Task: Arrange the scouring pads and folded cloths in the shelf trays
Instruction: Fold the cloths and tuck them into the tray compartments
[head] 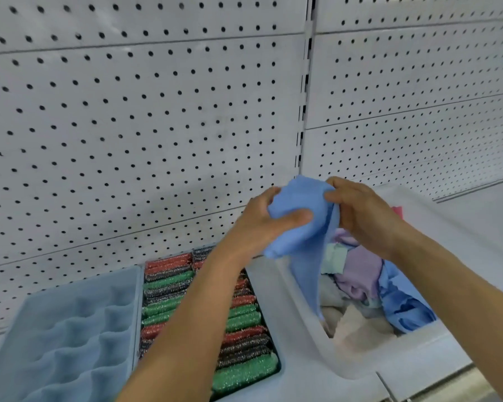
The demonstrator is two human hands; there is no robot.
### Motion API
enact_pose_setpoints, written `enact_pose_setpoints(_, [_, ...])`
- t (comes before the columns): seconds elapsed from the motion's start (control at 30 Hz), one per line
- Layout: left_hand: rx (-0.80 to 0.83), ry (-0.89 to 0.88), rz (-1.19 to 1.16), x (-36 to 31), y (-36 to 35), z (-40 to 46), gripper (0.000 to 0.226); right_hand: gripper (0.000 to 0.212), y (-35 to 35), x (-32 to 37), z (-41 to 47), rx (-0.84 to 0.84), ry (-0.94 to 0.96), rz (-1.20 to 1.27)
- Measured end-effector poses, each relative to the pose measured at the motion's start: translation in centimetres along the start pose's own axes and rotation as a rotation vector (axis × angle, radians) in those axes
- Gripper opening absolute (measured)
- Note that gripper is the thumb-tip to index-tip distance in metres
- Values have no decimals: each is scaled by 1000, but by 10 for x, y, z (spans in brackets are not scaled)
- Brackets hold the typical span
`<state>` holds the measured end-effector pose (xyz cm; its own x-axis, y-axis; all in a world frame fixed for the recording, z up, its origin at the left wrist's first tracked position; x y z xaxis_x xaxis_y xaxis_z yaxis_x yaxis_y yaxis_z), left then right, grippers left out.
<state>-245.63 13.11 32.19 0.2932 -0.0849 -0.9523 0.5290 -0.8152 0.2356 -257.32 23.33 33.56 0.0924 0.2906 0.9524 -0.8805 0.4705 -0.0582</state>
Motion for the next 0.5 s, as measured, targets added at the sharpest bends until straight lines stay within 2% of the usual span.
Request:
enact_pose_setpoints(0.1, [21, -37, -8, -18, 25, -12, 37, 30, -13, 27, -4, -65, 37, 7])
enact_pose_setpoints(0.2, [-14, -120, -89, -34, 54, -34, 13, 20, -26, 41, -13, -70, 22, 60])
enact_pose_setpoints(0.3, [-12, -178, -24, -51, 65, -57, 8, 33, -57, 51, -19, 49, 13, 85])
enact_pose_setpoints(0.4, [-49, -212, 76, -58, 79, -76, 5, 28, -74, 62, -18, -89, 113, -31])
enact_pose_setpoints(0.5, [-94, -165, 116, -48, 108, -91, 5, 56, -88, 71, -17, -140, 222, -37])
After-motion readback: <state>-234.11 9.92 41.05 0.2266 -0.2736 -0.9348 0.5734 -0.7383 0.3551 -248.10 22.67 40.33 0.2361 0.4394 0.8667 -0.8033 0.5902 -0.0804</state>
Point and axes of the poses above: each hand's wrist, its own z-axis towards the middle knuckle, its own y-axis out of the back of the hand, x = y × z, the point moved 7 cm from there along z, towards the middle knuckle, and after that the axes turned 13 degrees about y, right-handed, at the moved point
